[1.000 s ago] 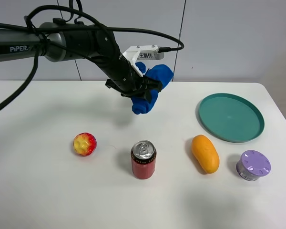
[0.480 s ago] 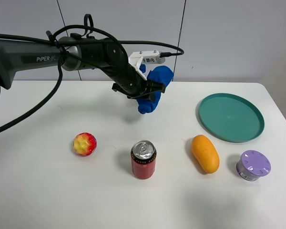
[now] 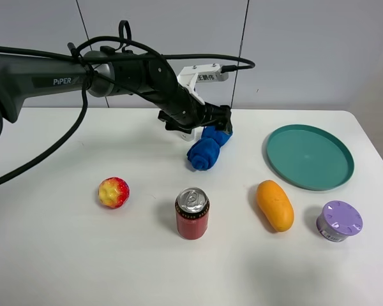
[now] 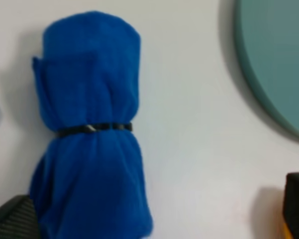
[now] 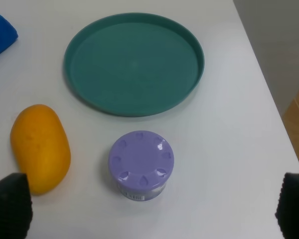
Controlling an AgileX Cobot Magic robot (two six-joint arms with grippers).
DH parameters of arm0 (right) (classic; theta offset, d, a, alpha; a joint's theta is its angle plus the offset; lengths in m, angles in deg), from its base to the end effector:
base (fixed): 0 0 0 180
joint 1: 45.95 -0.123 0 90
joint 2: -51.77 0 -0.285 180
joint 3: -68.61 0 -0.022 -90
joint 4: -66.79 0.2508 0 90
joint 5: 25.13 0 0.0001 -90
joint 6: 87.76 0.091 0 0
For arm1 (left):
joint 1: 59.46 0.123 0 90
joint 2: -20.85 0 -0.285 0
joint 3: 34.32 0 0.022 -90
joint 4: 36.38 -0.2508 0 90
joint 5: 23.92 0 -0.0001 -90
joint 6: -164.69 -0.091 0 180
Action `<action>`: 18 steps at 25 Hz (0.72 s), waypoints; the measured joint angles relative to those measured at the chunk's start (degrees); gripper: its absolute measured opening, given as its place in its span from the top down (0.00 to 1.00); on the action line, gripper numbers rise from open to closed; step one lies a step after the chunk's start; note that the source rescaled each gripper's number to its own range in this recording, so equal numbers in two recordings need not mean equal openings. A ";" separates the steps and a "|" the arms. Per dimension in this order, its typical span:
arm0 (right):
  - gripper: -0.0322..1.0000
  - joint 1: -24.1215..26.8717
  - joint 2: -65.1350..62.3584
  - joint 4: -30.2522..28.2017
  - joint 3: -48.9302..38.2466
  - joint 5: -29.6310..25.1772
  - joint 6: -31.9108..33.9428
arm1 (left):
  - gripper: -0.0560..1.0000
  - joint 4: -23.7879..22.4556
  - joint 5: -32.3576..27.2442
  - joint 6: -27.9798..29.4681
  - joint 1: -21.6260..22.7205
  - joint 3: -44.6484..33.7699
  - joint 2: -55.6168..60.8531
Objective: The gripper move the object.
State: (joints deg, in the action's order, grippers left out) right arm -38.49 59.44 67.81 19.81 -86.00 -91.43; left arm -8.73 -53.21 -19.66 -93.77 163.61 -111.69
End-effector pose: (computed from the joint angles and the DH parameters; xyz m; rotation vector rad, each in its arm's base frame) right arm -0.0045 0.0020 0.2760 0.0669 2.0482 -0.0997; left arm 0.3894 -0.2908 0.1796 0.4171 2.5242 -0.6756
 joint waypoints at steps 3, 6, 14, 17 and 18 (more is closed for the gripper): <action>0.00 0.00 0.00 0.00 0.00 0.00 0.00 | 0.01 0.07 -4.25 0.00 0.00 0.17 0.30; 0.00 0.00 0.00 0.00 0.00 0.00 0.00 | 0.00 -2.17 -10.29 0.24 0.00 0.17 2.21; 0.00 0.00 0.00 0.00 0.00 0.00 0.00 | 0.00 -10.93 -20.90 0.24 3.21 0.17 11.63; 0.00 0.00 0.00 0.00 0.00 0.00 0.00 | 0.00 -15.48 -23.10 0.24 4.66 0.17 16.63; 0.00 0.00 0.00 0.00 0.00 0.00 0.00 | 0.00 -17.26 -23.27 0.18 5.09 -0.16 18.75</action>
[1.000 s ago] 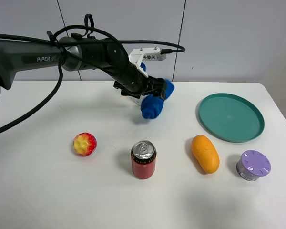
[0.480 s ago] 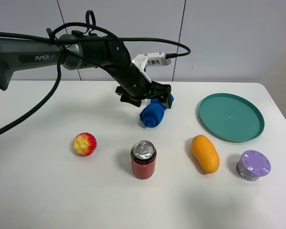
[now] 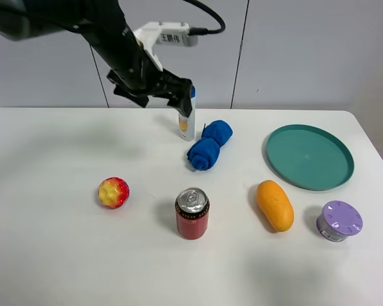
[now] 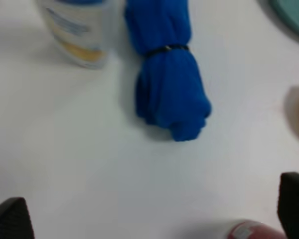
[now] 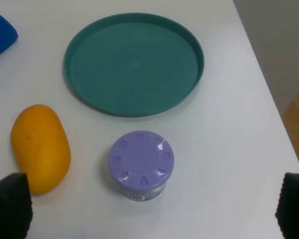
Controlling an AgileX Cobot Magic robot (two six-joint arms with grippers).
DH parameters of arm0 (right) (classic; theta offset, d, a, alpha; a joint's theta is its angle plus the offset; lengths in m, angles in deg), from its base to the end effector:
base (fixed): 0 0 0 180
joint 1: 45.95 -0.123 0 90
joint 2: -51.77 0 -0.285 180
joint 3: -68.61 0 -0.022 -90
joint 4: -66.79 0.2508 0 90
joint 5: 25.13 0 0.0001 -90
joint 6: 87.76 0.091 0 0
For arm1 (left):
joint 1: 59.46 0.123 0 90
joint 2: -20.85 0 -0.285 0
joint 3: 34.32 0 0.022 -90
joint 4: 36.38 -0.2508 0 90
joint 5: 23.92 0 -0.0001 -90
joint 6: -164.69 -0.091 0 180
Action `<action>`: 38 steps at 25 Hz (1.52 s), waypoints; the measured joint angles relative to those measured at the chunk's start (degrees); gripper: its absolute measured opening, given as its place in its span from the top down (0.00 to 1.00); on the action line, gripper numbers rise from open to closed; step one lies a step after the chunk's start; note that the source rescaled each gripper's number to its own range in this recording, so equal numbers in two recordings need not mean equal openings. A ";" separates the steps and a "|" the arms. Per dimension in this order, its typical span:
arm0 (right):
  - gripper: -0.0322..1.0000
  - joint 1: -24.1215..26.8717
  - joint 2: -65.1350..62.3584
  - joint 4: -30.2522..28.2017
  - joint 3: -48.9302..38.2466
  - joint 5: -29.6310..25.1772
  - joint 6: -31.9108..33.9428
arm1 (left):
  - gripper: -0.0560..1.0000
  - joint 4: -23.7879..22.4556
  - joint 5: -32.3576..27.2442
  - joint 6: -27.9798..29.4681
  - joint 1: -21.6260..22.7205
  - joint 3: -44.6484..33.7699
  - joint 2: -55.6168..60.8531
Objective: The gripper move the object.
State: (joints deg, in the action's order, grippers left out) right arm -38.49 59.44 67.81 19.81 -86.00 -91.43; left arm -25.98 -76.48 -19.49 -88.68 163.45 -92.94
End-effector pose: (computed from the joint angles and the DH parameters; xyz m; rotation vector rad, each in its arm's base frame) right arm -0.0045 0.0020 0.2760 0.0669 2.0482 -0.0997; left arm 0.3551 -0.2136 0.3028 0.6643 2.5329 -0.3839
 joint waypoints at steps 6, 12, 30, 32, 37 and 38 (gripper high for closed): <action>0.00 0.00 0.00 0.00 0.00 0.00 0.00 | 0.00 -3.72 1.43 -1.88 3.89 -5.17 13.36; 0.00 0.00 0.00 0.00 0.00 0.00 0.00 | 0.00 -7.81 1.49 -2.46 10.53 -14.81 29.97; 0.00 0.00 0.00 0.00 0.00 0.00 0.00 | 0.00 -6.09 -7.35 -3.55 28.02 -54.32 96.32; 0.00 0.00 0.00 0.00 0.00 0.00 0.00 | 0.00 -4.80 -7.40 -2.40 28.02 -58.35 101.32; 0.00 0.00 0.00 0.00 0.00 0.00 0.00 | 0.00 -4.35 -9.03 -1.74 28.02 -63.13 106.10; 0.00 0.00 0.00 0.00 0.00 0.00 0.00 | 0.00 -4.35 -9.16 -1.74 28.02 -63.41 106.10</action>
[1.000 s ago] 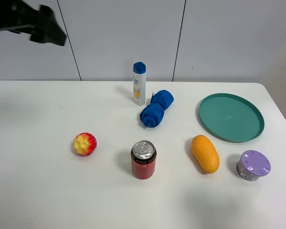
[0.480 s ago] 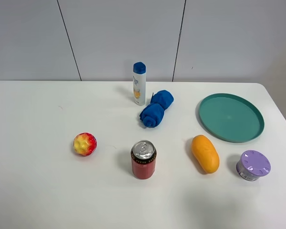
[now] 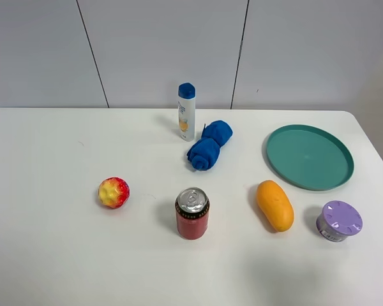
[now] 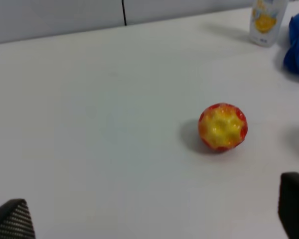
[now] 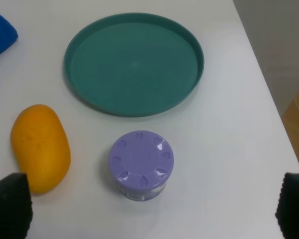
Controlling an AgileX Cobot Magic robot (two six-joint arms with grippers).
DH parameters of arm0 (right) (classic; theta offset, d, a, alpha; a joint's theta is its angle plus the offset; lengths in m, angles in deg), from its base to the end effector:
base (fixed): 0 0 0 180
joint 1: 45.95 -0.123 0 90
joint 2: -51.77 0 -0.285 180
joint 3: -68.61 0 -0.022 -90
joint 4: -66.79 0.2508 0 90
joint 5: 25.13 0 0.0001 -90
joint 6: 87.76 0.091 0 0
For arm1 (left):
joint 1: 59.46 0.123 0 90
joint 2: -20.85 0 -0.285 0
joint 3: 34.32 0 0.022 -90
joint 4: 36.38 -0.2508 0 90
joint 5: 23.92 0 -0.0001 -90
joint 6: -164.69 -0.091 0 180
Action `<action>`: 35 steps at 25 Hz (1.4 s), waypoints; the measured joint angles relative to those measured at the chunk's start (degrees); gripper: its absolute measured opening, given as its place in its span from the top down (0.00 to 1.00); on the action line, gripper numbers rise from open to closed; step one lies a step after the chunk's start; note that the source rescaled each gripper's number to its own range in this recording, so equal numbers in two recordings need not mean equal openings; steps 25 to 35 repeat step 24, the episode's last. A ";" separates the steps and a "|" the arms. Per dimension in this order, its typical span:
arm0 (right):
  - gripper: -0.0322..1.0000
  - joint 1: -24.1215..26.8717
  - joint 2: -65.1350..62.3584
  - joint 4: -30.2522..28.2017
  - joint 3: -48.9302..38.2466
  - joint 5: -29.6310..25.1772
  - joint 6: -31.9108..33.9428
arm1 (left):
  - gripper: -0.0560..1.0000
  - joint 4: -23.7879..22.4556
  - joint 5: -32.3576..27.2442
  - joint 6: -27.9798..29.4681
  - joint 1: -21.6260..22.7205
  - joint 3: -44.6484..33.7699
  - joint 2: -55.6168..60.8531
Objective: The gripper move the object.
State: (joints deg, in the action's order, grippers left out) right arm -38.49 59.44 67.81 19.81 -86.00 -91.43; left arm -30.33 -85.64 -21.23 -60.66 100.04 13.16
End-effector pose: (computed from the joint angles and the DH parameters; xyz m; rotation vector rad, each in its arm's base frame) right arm -0.0045 0.0020 0.2760 0.0669 2.0482 -0.0997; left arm -0.0125 -0.0082 0.2903 0.1336 1.9999 -0.0726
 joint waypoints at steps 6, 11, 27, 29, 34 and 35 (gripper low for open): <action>0.00 0.00 0.00 0.00 0.00 0.00 0.00 | 0.00 -0.10 0.31 0.78 0.00 -2.37 0.27; 0.00 0.00 0.00 0.00 0.00 0.00 0.00 | 0.00 -1.27 0.70 2.58 0.00 -2.37 0.27; 0.00 0.00 0.00 0.00 0.00 0.00 0.00 | 0.00 -2.16 0.72 3.95 0.00 -2.37 0.27; 0.00 0.00 0.00 0.00 0.00 0.00 0.00 | 0.00 -2.16 0.72 3.95 0.00 -2.37 0.27; 0.00 0.00 0.00 0.00 0.00 0.00 0.00 | 0.00 -2.16 0.72 3.95 0.00 -2.37 0.27; 0.00 0.00 0.00 0.00 0.00 0.00 0.00 | 0.00 -2.16 0.72 3.95 0.00 -2.37 0.27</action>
